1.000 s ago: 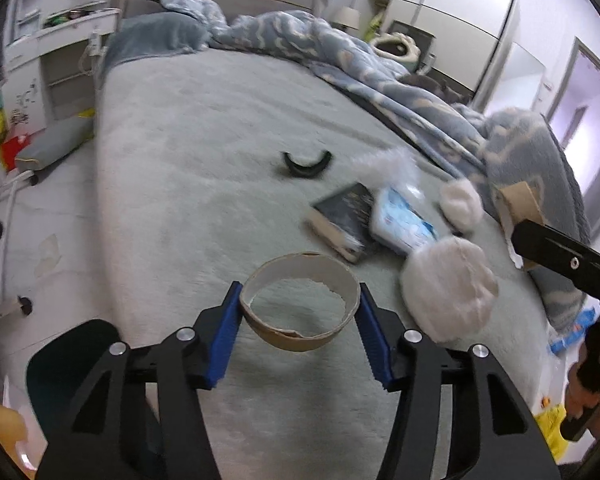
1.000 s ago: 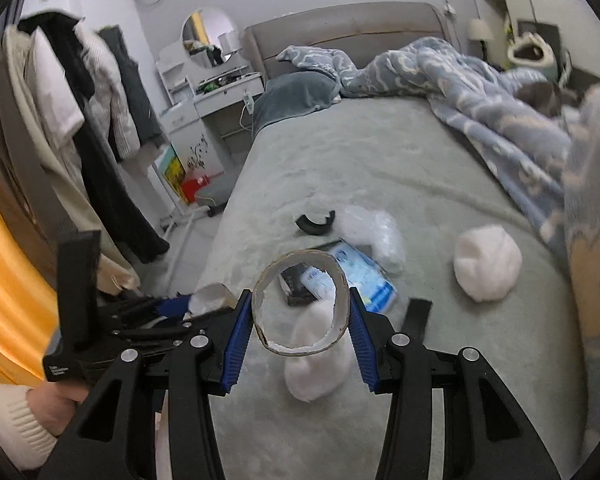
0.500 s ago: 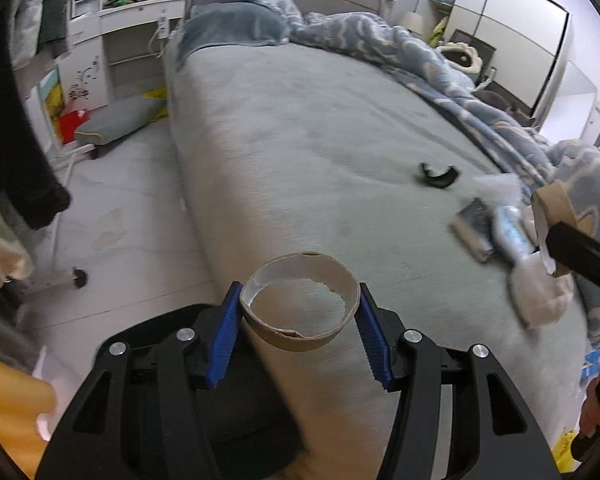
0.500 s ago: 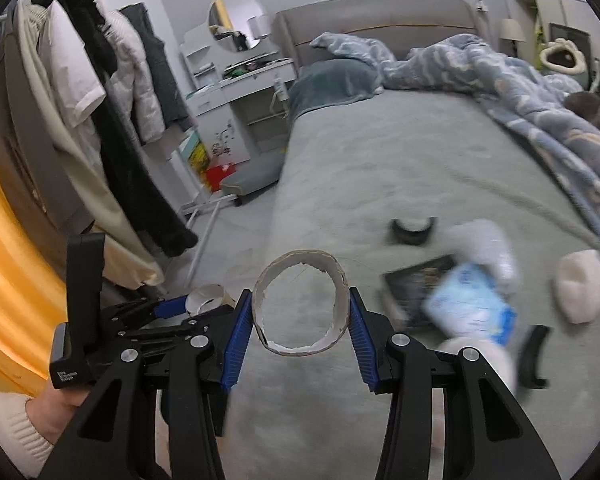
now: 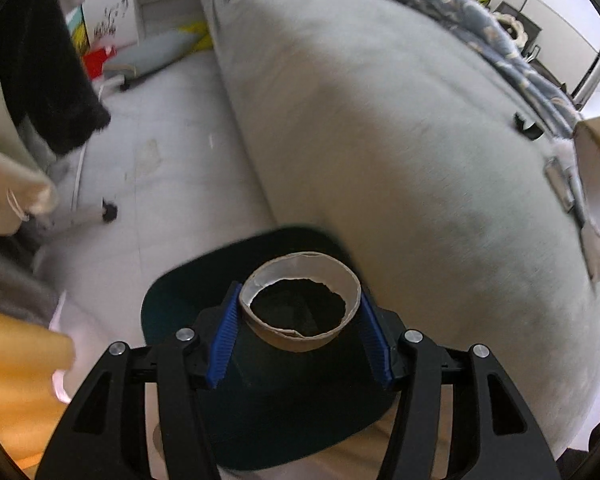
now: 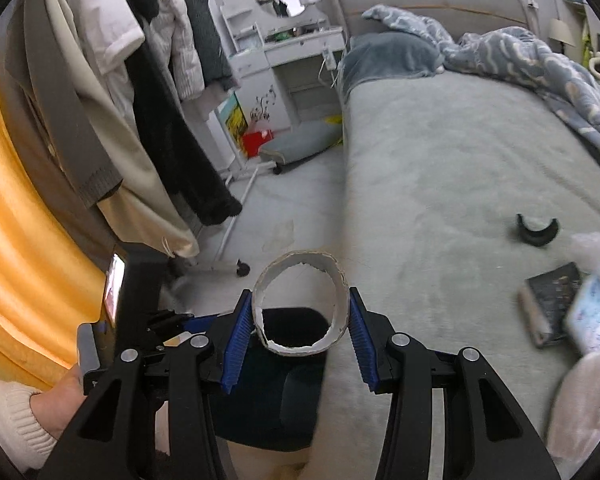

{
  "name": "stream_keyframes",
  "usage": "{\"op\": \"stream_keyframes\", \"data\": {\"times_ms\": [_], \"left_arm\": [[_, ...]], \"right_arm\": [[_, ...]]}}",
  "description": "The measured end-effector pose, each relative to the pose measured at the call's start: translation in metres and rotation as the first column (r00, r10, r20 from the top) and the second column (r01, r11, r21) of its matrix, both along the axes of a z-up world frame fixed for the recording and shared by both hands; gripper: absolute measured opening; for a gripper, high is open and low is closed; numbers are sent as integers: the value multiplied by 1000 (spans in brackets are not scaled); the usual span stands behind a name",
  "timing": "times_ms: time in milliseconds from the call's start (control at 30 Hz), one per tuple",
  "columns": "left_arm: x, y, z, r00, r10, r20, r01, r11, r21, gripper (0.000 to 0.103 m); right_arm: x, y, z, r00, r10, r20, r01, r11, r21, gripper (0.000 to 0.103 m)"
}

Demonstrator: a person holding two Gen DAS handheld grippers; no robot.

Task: Collect trash
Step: 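Carry the tape roll core over the green bin and open the left tool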

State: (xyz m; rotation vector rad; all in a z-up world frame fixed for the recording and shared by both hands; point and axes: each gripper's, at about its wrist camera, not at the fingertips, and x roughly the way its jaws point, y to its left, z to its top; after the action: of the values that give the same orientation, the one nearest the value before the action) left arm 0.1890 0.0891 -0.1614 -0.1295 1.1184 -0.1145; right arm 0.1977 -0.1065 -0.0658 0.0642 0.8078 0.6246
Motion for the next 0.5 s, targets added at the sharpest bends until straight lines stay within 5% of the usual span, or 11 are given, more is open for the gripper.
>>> {"op": "stream_keyframes", "data": {"times_ms": [333, 500], "left_arm": [[-7, 27, -36, 983, 2, -182, -8, 999, -31, 60], [-12, 36, -40, 977, 1, -213, -10, 999, -40, 64]], "right_arm": [[3, 49, -17, 996, 54, -67, -57, 997, -43, 47], [8, 63, -31, 990, 58, -127, -64, 997, -46, 47]]}}
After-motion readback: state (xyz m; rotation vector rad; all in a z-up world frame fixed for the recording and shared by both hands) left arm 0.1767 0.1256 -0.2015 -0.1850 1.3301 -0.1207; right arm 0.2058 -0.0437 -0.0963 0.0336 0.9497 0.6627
